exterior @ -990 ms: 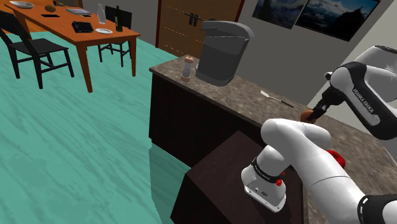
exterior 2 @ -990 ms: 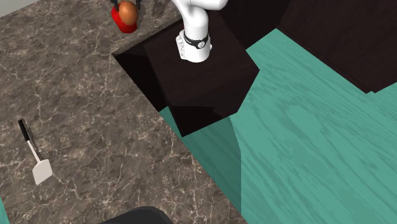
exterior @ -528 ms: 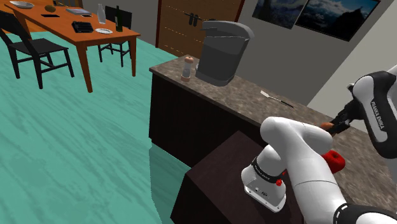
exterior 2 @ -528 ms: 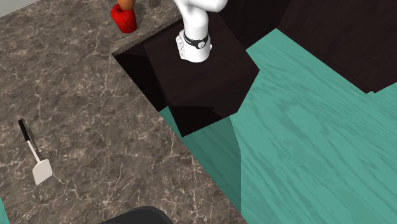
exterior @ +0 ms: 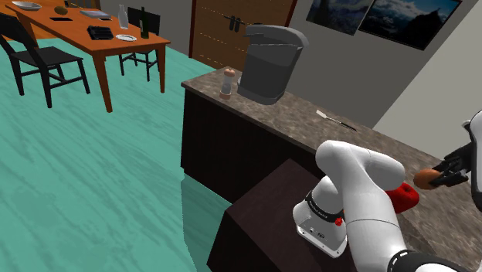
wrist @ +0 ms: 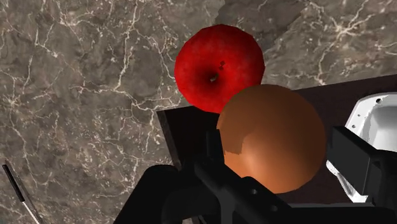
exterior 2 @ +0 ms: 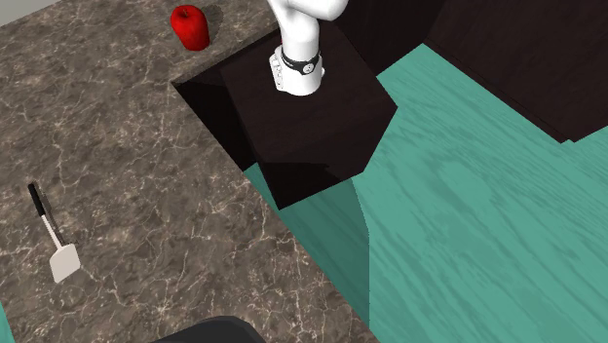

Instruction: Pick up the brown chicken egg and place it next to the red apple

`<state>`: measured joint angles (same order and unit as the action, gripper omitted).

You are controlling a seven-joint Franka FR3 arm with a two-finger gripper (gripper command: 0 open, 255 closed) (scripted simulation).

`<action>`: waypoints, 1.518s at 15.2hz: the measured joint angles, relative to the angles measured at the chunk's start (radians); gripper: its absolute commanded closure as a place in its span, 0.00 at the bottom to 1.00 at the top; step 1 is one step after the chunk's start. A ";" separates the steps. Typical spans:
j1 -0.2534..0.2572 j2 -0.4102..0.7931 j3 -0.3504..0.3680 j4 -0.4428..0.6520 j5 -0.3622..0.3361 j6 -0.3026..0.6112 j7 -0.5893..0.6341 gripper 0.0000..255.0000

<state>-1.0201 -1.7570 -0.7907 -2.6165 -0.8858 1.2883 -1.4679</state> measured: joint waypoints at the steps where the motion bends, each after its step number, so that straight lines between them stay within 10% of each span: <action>1: -0.005 -0.004 -0.013 0.018 -0.017 -0.010 -0.025 1.00; 7: -0.017 -0.013 -0.080 0.129 -0.111 -0.053 -0.156 1.00; 23: -0.198 -0.023 -0.309 -0.021 -0.247 0.100 -0.249 1.00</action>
<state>-1.2178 -1.7803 -1.0998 -2.6375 -1.1325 1.3886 -1.7173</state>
